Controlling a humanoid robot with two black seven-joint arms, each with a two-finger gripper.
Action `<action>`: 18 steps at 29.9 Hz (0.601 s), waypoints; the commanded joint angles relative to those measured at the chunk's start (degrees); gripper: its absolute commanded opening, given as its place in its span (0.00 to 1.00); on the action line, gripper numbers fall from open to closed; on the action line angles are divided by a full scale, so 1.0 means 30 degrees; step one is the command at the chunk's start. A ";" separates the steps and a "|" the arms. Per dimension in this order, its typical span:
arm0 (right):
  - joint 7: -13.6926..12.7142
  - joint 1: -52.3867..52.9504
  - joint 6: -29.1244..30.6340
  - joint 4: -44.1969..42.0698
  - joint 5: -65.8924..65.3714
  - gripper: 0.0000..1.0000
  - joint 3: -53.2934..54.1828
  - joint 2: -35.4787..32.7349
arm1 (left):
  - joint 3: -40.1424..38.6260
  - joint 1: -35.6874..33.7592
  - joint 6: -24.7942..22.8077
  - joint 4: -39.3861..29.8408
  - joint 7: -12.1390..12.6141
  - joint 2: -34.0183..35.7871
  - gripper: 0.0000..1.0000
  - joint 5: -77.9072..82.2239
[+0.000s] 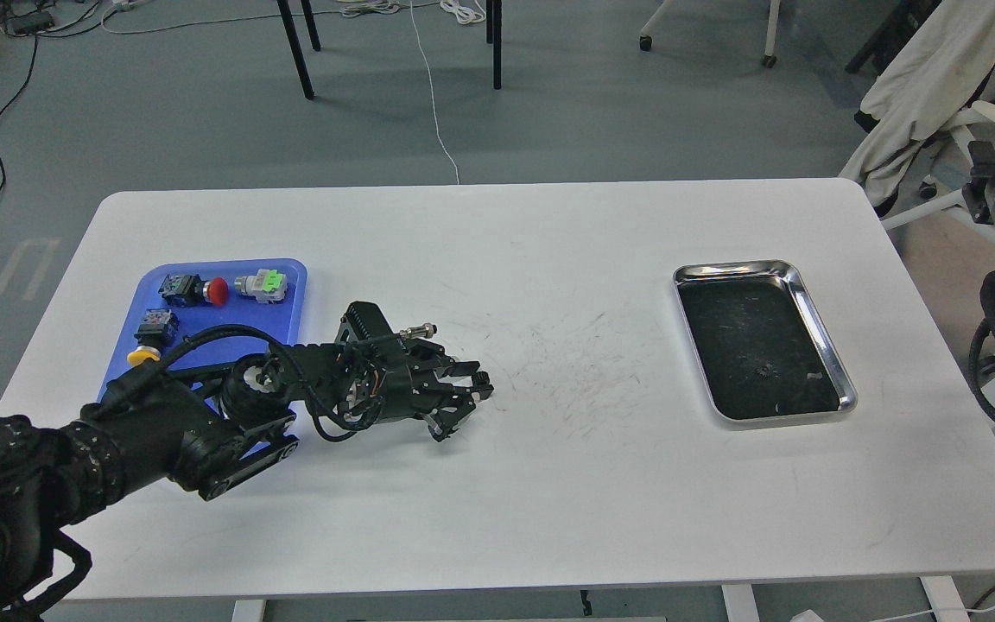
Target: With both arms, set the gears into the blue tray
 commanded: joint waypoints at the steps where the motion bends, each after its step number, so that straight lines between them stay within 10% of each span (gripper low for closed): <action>1: 0.0004 -0.0009 -0.0017 -0.0030 -0.0009 0.96 -0.0024 0.0011 | 0.0007 0.0069 -0.0014 0.0059 0.0010 -0.0196 0.23 0.0031; 18: 0.0004 -0.0038 -0.0017 -0.0059 -0.0097 0.96 -0.0112 0.0245 | -0.0286 -0.0281 0.0279 0.0060 0.0010 0.1061 0.07 0.0002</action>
